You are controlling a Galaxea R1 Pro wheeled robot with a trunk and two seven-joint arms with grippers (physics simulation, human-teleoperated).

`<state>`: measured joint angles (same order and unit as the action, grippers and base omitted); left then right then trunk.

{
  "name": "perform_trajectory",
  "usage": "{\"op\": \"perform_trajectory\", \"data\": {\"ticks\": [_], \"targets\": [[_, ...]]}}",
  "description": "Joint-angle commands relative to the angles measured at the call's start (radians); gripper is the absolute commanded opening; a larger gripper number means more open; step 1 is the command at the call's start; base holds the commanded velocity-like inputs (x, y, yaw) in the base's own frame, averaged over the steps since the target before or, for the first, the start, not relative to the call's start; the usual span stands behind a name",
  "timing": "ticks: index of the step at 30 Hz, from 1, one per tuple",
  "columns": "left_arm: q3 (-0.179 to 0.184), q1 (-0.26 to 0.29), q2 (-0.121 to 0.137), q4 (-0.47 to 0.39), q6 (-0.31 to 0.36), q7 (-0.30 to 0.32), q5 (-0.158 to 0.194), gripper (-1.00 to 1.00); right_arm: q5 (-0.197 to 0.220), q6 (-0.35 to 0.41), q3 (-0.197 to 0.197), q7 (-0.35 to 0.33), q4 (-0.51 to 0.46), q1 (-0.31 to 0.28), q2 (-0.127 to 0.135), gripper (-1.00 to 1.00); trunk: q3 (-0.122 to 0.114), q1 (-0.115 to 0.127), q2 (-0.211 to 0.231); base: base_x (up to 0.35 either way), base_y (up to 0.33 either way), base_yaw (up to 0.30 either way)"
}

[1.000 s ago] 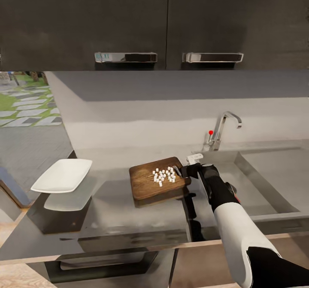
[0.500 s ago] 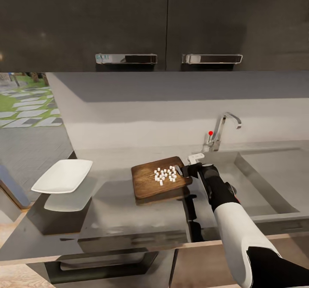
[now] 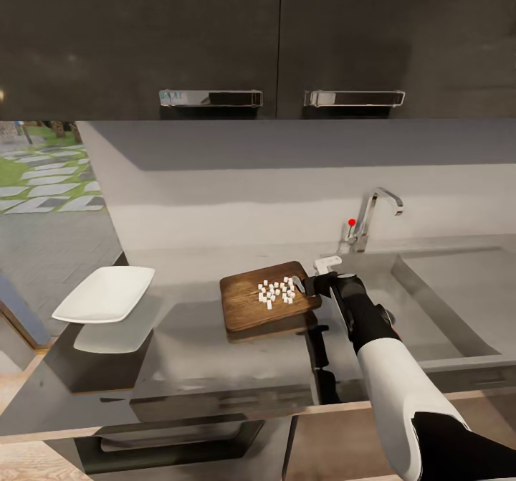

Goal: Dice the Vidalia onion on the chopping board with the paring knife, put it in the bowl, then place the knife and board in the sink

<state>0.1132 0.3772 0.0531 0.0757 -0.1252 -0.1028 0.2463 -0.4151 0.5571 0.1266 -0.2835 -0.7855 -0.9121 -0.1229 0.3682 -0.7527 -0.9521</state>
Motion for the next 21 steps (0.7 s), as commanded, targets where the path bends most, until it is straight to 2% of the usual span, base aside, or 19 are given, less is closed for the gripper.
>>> {"op": "perform_trajectory", "data": {"ticks": [1, 12, 21], "targets": [[0.009, 0.002, 0.000, 0.004, -0.007, 0.000, 0.008, 1.00, -0.009, 0.003, 0.005, -0.010, -0.001, -0.001, -0.001, -1.00, 0.001, 0.000, -0.001, 0.000, 0.000, 0.000], [0.008, 0.002, 0.000, 0.004, -0.007, 0.000, 0.008, 1.00, -0.010, 0.003, 0.005, -0.005, -0.001, -0.001, -0.001, -1.00, 0.001, 0.000, -0.001, 0.000, 0.000, 0.000], [0.009, 0.002, 0.000, 0.004, -0.007, 0.000, 0.008, 1.00, -0.032, 0.004, 0.005, 0.029, -0.001, -0.001, -0.001, -1.00, -0.011, 0.000, -0.001, 0.000, 0.000, 0.000]]}}
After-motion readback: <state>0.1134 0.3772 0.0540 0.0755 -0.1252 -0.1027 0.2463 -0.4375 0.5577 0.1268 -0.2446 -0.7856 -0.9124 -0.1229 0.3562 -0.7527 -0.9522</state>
